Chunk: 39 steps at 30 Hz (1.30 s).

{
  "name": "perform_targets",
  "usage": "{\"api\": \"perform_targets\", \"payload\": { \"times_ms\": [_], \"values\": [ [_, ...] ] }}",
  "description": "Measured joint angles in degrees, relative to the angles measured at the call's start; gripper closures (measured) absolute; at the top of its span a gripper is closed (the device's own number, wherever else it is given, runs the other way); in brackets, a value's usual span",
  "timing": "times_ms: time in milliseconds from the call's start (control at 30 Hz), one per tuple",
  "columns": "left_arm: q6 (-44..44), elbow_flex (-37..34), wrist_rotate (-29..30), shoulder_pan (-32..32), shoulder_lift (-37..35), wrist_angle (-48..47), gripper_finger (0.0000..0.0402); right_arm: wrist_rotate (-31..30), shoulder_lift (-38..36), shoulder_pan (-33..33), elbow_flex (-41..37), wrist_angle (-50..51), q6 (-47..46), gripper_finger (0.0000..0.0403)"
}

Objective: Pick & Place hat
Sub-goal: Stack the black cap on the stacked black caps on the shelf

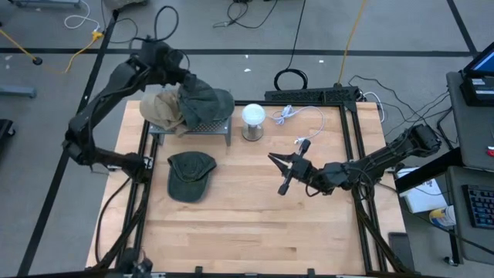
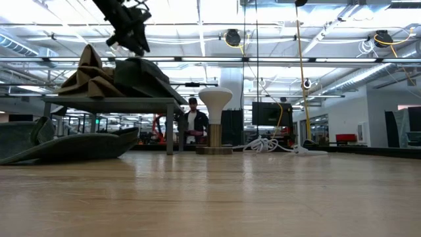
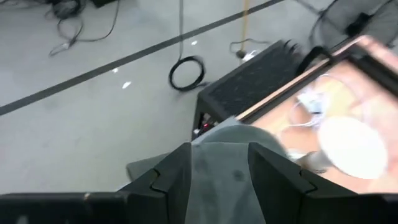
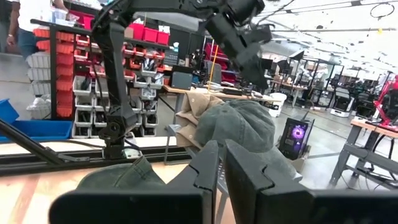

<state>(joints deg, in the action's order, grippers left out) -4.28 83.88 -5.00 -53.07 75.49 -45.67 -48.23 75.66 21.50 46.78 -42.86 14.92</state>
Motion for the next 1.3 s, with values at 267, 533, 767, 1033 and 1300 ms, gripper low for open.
{"api": "perform_targets", "payload": {
  "times_ms": [267,533,767,1033,1300],
  "values": [
    [-1.8,0.0,-1.0,2.3,-5.6,-2.4,0.0240,0.1,0.0,0.0,0.0,1.6,0.8,0.0385],
    [-9.7,0.0,-1.1,6.9,-10.0,-9.5,0.0240,0.2,0.0,0.0,0.0,1.7,-0.3,0.0385],
    [-17.2,0.0,-1.1,14.5,-12.3,-17.4,0.0240,2.4,0.0,0.0,0.0,2.5,-7.4,0.0354],
    [-24.8,0.0,-0.9,25.9,-12.2,-23.0,0.0241,3.5,0.0,0.0,0.0,3.2,-14.8,0.0294],
    [-43.7,0.0,4.6,38.9,-12.1,-23.2,0.0240,3.5,0.0,0.9,0.0,3.3,-15.9,0.0284]
  ]
}}
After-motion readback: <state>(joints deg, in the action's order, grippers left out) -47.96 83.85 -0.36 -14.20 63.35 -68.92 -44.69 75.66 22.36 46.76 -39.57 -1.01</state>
